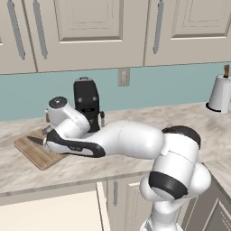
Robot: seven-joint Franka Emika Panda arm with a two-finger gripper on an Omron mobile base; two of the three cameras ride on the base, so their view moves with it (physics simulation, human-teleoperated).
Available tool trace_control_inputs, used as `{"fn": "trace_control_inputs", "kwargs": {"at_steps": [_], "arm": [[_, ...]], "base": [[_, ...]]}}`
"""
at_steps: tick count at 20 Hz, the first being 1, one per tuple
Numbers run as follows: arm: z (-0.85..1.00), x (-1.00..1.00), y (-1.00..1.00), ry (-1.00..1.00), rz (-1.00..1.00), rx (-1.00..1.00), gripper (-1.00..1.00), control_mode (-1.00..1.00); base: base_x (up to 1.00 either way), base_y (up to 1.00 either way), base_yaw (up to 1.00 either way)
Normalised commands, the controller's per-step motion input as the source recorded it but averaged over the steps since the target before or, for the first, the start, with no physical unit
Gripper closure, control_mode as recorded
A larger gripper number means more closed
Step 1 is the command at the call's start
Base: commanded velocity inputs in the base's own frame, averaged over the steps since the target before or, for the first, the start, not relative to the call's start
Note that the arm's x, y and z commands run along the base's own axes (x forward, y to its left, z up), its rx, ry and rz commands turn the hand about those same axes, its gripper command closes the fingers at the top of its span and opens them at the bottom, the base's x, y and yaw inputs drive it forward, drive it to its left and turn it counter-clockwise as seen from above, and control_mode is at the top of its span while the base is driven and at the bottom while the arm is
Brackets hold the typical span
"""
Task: Open the drawer on the left and place the cutting tools on the cutting board.
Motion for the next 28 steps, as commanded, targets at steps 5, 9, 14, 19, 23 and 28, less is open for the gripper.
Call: {"fn": "trace_control_inputs", "kwargs": {"at_steps": [5, 9, 14, 19, 23, 28], "arm": [[-0.24, 0.24, 0.08, 0.02, 0.01, 0.00, 1.00, -1.00], [-0.22, 0.27, 0.14, 0.03, 0.03, 0.03, 1.00, -1.00], [-0.13, 0.08, 0.30, 0.01, 0.04, 0.03, 1.00, -1.00], [-0.07, 0.03, 0.28, 0.00, 0.03, 0.01, 1.00, -1.00], [-0.07, 0.11, 0.14, 0.00, 0.01, 0.00, 1.00, -1.00], [-0.03, 0.04, 0.07, 0.00, 0.00, 0.00, 1.00, -1.00]], "base": [[0.00, 0.00, 0.00], [0.00, 0.00, 0.00], [0.00, 0.00, 0.00], [0.00, 0.00, 0.00], [0.00, 0.00, 0.00], [0.00, 0.00, 0.00]]}}
